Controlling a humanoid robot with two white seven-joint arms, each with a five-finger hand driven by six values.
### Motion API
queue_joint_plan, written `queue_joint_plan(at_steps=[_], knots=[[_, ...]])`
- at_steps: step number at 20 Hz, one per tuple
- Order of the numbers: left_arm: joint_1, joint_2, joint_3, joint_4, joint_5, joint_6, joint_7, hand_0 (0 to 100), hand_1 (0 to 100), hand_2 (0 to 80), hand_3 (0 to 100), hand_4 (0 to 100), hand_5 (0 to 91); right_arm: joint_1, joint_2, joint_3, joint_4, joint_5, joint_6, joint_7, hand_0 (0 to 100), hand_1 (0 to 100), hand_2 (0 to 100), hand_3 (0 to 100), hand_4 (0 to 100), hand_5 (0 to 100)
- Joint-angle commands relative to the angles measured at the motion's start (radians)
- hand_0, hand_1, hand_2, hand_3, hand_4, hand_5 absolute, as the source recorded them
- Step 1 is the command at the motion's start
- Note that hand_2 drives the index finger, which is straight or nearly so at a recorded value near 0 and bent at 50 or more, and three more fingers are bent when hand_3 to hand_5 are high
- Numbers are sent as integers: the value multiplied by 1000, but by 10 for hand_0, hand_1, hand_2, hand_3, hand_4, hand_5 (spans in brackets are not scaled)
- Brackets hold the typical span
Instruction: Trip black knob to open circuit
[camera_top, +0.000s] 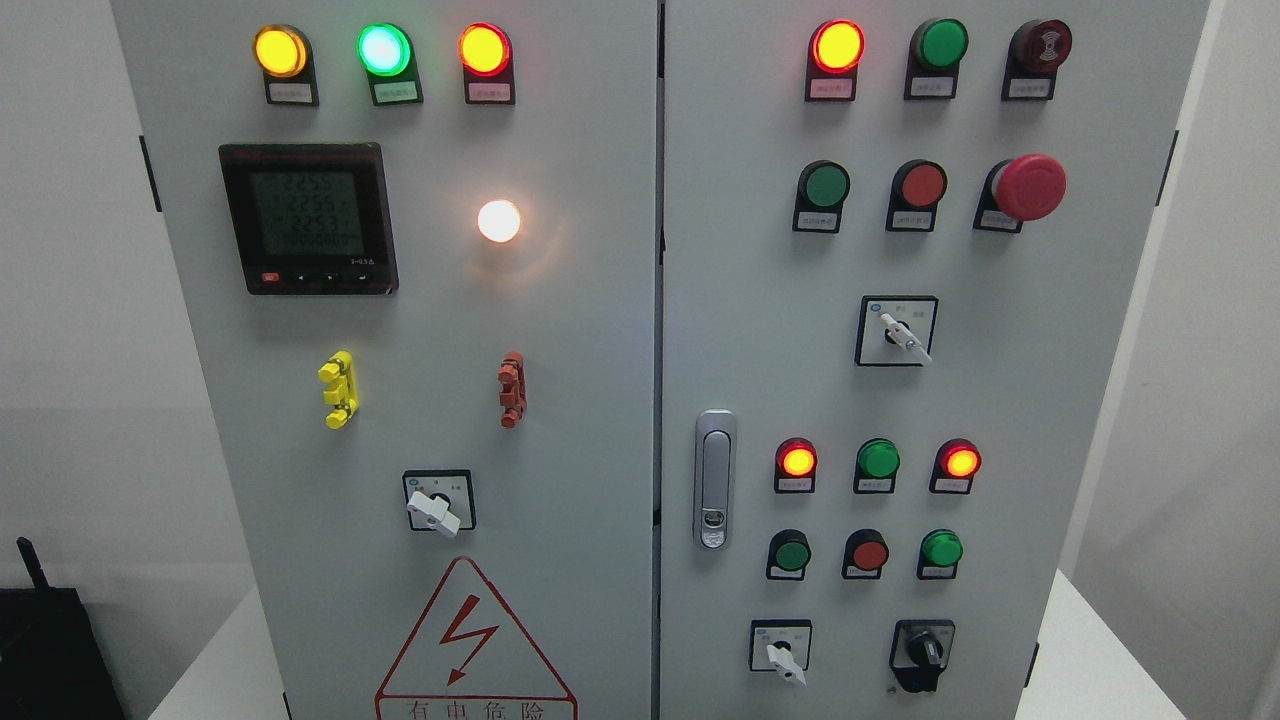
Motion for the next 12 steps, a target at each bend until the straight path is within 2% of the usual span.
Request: queue_joint_plan(at_steps=[1, 12], knots=[[-2, -2, 1, 0, 2, -2, 0, 120, 389, 0, 0, 0, 0, 19, 4, -5, -100, -1, 22, 0, 0, 105, 30, 1000, 963, 946], [-2, -2, 1, 0, 2, -2, 0, 120, 389, 0, 0, 0, 0, 52, 2, -3, -330, -6, 123, 9, 0, 106, 33, 1000, 968, 948]])
